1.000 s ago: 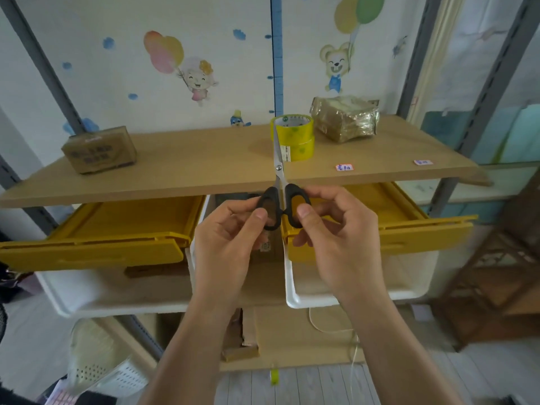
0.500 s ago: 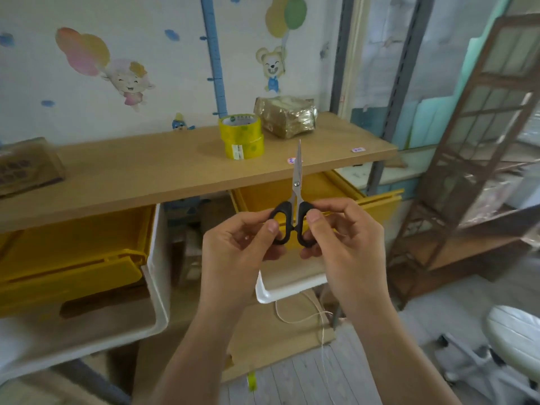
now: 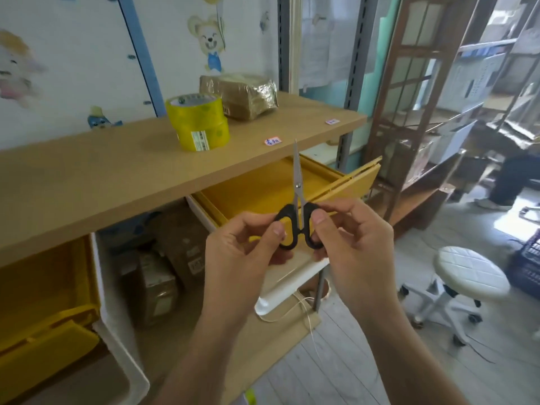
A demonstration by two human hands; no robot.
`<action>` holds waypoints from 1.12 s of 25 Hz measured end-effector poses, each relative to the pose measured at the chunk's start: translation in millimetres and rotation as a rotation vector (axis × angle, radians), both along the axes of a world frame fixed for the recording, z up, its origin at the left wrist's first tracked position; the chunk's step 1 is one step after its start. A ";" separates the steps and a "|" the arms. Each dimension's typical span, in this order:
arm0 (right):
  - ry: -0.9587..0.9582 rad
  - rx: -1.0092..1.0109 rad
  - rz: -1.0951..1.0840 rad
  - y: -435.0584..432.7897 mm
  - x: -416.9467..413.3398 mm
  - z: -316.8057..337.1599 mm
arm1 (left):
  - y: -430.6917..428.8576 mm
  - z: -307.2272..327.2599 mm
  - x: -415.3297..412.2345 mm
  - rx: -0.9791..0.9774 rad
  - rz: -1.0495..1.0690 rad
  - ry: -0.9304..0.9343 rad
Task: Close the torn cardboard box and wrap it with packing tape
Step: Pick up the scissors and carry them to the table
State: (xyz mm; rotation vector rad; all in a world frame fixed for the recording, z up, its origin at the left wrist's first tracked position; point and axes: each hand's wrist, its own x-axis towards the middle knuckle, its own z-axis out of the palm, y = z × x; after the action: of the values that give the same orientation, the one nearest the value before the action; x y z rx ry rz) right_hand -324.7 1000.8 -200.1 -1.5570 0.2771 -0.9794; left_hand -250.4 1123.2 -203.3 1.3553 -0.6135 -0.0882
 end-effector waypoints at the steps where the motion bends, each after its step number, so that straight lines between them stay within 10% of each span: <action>1: -0.008 0.005 0.001 -0.2 2.1 -11.5 | -1.1 -12.0 0.9 -0.012 -0.008 0.017; 20: -0.168 -0.037 -0.149 -18.4 30.2 -521.8 | -41.0 -511.1 22.5 0.018 -0.191 -0.053; 28: -0.076 -0.049 -0.138 -17.9 -1.2 -575.5 | -46.2 -571.8 4.4 0.035 -0.209 -0.038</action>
State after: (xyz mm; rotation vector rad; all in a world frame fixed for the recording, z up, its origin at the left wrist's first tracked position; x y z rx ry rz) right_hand -325.9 983.0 -775.6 -1.5571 0.3127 -1.1580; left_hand -246.0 1077.0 -775.1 1.3258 -0.7874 -0.2432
